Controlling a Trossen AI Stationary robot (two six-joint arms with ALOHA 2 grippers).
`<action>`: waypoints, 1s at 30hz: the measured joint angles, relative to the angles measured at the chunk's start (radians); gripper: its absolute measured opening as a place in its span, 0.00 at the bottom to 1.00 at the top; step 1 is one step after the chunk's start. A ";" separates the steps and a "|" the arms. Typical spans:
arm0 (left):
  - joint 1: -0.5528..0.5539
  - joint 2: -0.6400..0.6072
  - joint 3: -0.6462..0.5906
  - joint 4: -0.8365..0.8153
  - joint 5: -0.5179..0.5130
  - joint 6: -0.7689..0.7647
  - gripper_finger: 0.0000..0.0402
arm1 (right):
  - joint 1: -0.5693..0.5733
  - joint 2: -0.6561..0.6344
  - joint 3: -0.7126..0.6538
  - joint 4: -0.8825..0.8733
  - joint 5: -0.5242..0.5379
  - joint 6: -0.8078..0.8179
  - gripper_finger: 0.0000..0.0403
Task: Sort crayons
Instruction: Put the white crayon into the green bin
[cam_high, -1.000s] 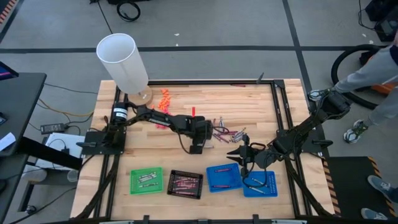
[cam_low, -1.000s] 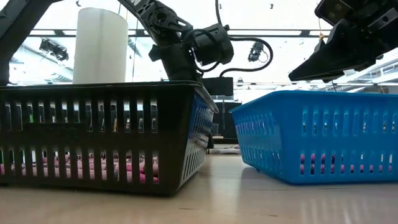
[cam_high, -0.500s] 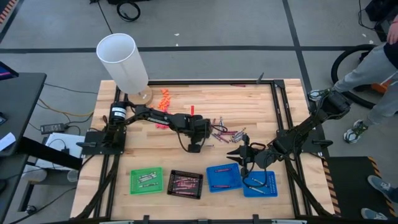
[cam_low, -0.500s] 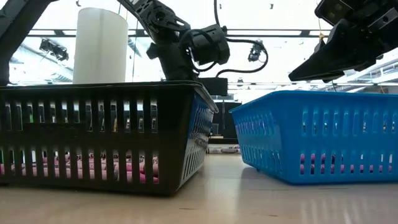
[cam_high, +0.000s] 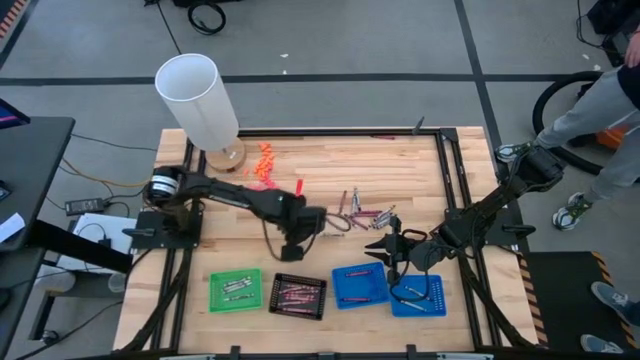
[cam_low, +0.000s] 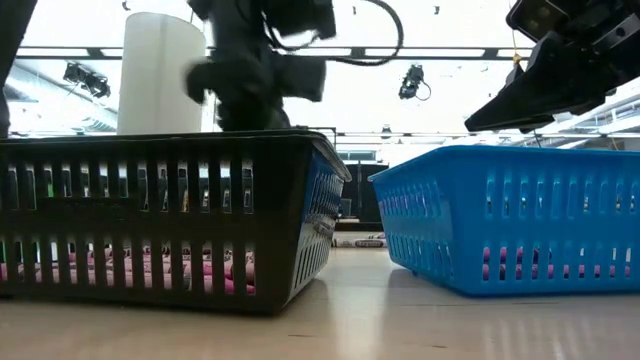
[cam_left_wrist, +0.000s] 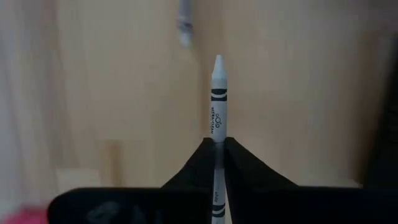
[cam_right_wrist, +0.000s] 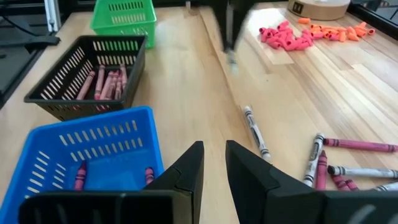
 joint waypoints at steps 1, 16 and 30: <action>-0.016 -0.015 -0.001 -0.027 0.001 -0.027 0.04 | 0.000 0.000 0.000 0.000 0.000 0.001 0.19; -0.257 -0.106 0.001 -0.212 0.000 -0.326 0.05 | 0.001 0.000 -0.001 0.013 0.000 0.001 0.19; -0.437 -0.111 0.001 -0.417 0.000 -0.568 0.05 | 0.001 0.000 -0.001 0.014 -0.003 0.009 0.19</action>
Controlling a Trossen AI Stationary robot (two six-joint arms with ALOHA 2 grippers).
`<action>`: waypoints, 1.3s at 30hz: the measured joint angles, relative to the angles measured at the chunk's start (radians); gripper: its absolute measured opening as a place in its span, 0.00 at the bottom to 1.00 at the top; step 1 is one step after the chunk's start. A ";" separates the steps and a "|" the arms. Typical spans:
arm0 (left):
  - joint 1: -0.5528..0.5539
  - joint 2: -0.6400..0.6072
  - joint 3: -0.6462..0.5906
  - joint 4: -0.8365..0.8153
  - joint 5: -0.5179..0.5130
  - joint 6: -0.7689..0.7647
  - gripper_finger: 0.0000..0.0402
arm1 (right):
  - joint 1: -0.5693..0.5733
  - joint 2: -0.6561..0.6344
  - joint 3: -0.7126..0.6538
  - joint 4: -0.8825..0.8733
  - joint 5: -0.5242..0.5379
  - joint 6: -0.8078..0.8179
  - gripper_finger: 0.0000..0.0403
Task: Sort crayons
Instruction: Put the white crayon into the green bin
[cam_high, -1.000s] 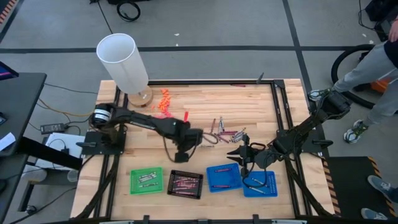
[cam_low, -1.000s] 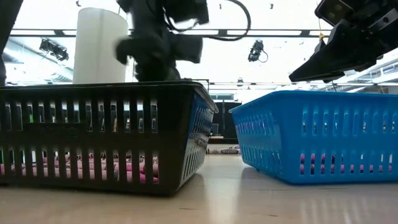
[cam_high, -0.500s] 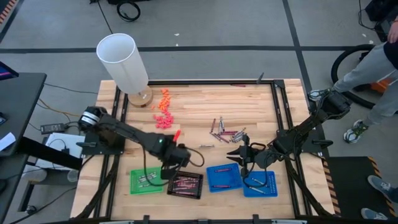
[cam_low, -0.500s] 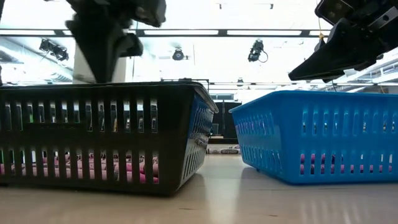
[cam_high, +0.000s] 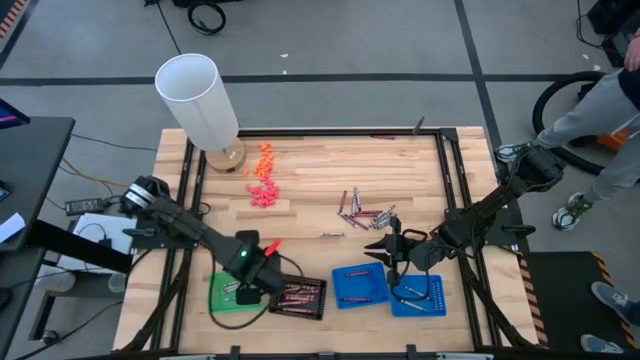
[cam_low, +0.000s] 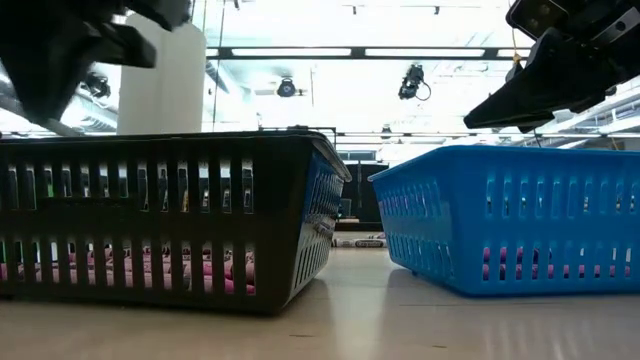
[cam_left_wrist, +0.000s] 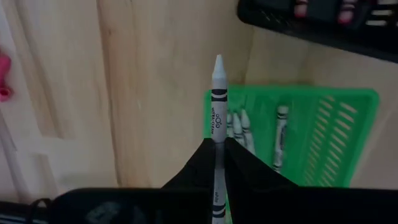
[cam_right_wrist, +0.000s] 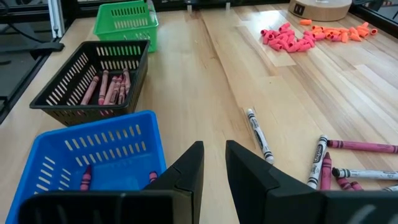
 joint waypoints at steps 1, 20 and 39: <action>-0.011 -0.001 0.001 0.000 0.000 -0.014 0.05 | 0.000 0.000 0.000 0.000 0.000 0.000 0.19; -0.260 -0.001 0.001 -0.024 -0.034 -0.439 0.16 | 0.000 0.000 0.000 0.000 0.000 0.000 0.19; -0.190 0.003 0.001 0.001 -0.131 -0.335 0.23 | 0.000 0.000 0.000 0.002 0.000 0.005 0.19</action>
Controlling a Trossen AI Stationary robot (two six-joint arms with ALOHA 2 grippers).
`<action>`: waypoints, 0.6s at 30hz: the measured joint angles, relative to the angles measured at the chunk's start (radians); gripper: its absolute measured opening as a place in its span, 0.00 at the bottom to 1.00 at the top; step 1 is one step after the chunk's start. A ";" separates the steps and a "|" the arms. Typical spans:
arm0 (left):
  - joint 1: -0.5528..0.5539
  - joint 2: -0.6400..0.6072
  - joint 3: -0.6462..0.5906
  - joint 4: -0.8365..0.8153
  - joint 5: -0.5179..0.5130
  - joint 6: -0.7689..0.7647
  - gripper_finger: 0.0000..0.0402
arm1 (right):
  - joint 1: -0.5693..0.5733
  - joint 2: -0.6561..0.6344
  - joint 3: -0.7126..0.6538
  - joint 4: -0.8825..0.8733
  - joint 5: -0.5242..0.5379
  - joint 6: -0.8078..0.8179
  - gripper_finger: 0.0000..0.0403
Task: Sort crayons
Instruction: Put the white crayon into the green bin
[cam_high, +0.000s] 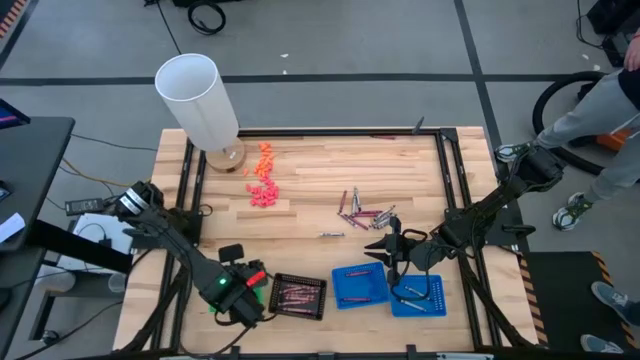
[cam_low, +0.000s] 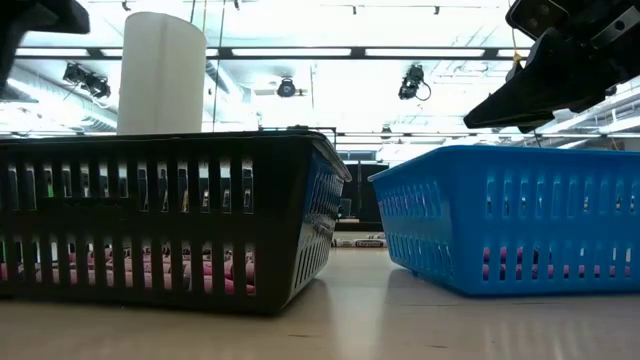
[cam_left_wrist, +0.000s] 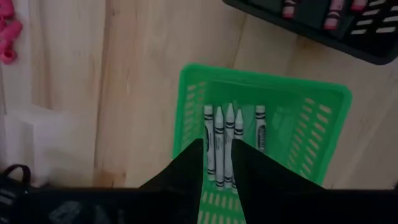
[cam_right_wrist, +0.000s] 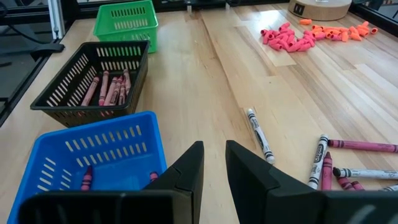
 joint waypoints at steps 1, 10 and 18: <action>0.005 0.000 0.000 0.000 0.000 0.012 0.23 | 0.000 0.000 0.000 0.000 0.000 -0.001 0.19; 0.053 0.000 0.000 0.062 -0.022 0.141 0.23 | 0.000 0.000 0.000 0.000 0.000 -0.005 0.19; 0.126 0.000 0.000 0.153 -0.183 0.303 0.23 | 0.000 0.000 0.000 0.000 0.000 -0.005 0.19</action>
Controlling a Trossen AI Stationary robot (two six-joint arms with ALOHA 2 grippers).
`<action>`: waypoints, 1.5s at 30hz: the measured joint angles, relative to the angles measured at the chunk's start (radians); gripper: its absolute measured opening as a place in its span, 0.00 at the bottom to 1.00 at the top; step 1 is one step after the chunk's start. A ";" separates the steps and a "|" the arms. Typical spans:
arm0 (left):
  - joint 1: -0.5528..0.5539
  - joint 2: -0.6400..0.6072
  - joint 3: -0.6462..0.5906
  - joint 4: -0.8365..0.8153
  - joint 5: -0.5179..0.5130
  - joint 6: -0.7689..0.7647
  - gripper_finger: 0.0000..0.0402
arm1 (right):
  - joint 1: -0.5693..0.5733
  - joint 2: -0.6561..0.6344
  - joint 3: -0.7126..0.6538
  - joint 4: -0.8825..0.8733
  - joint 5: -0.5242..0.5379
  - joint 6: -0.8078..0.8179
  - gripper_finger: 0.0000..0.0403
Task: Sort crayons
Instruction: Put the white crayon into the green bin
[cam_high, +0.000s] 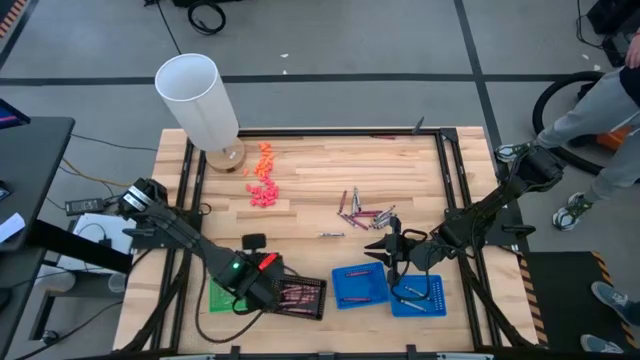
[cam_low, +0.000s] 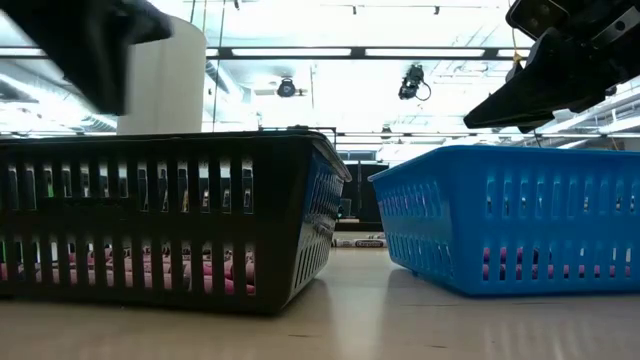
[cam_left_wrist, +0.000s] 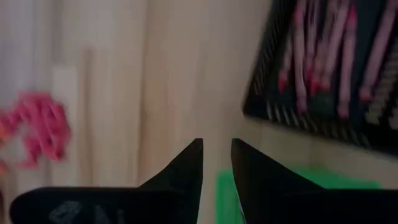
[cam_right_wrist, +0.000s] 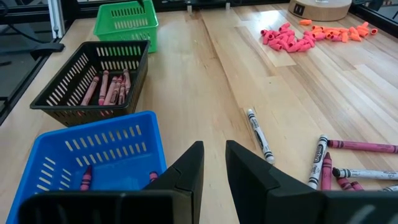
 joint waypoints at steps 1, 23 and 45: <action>0.012 0.000 0.000 0.026 -0.018 0.024 0.23 | 0.000 0.000 0.000 0.000 0.000 0.000 0.19; 0.325 0.129 0.000 0.466 -0.032 0.531 0.23 | 0.005 0.000 -0.001 -0.001 0.001 -0.004 0.19; 0.507 0.299 0.000 0.775 0.132 0.682 0.23 | 0.007 0.000 -0.001 -0.010 0.000 -0.018 0.19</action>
